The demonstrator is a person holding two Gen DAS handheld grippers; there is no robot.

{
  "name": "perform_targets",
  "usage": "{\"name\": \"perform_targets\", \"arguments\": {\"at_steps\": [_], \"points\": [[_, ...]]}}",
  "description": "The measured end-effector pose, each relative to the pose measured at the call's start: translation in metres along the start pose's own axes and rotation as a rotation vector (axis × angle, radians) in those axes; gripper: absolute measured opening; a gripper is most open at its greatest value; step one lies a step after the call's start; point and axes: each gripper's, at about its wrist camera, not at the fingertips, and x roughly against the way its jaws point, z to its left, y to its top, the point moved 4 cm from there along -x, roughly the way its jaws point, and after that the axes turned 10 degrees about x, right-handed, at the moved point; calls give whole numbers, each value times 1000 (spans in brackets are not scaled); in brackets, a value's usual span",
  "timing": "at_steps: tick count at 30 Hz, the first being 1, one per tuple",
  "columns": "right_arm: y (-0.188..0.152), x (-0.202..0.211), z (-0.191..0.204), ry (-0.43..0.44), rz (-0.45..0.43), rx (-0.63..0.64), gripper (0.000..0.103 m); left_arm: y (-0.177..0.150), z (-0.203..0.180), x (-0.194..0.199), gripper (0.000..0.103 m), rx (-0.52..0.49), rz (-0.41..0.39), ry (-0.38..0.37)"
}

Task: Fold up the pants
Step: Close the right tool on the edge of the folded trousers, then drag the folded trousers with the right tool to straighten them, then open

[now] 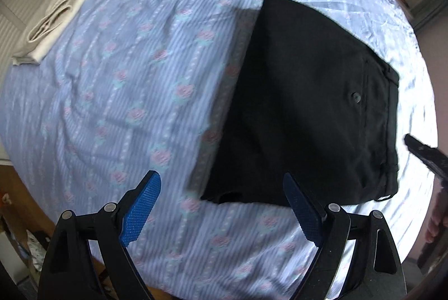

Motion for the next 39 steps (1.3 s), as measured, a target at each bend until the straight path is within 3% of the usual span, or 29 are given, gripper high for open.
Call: {"name": "perform_targets", "arguments": {"at_steps": [5, 10, 16, 20, 22, 24, 28, 34, 39], "points": [[7, -24, -6, 4, 40, -20, 48, 23, -34, -1, 89, 56, 20, -129], [9, -40, -14, 1, 71, -48, 48, 33, -69, 2, 89, 6, 18, -184], [9, -41, -17, 35, 69, -108, 46, 26, -84, 8, 89, -56, 15, -192], [11, -12, -5, 1, 1, -47, 26, 22, -82, 4, 89, -62, 30, -188], [11, 2, 1, 71, -46, -55, 14, 20, -79, 4, 89, -60, 29, -188], [15, 5, 6, 130, -59, -58, 14, 19, -77, 4, 89, -54, 33, -186], [21, -14, 11, 165, -21, -42, 14, 17, -77, 4, 89, -52, 41, -180], [22, -43, -4, 103, 51, -94, 16, 11, -82, 13, 89, -100, 30, -164], [19, -14, -18, 93, -56, -123, 9, 9, -85, 18, 89, -113, 25, -160]]}}
